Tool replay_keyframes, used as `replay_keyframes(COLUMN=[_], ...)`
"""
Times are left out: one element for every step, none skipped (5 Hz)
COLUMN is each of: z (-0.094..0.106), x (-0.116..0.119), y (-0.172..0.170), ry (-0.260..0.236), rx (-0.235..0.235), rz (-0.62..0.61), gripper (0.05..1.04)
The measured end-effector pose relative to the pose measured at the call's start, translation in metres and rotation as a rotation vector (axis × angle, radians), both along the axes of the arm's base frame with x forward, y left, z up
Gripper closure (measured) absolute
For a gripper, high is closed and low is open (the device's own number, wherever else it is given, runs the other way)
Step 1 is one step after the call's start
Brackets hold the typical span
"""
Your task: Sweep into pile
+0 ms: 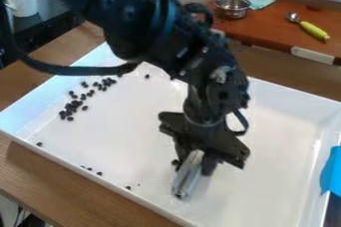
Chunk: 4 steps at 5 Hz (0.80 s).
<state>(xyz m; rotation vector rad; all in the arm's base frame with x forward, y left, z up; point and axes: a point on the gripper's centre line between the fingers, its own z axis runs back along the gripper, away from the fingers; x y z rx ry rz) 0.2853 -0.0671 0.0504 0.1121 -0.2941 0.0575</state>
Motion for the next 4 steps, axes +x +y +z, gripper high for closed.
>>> replay_keyframes(z=[0.0,0.0,0.001,0.001], x=[0.006,-0.001,-0.004,-0.015], y=[0.018,0.046,0.073,0.112], ry=[-0.016,-0.002,0.018,0.049], rx=[0.014,0.043,0.077,0.113], rz=[-0.003,0.002,-0.005,0.003], gripper=[0.704,0.704,0.704,0.704])
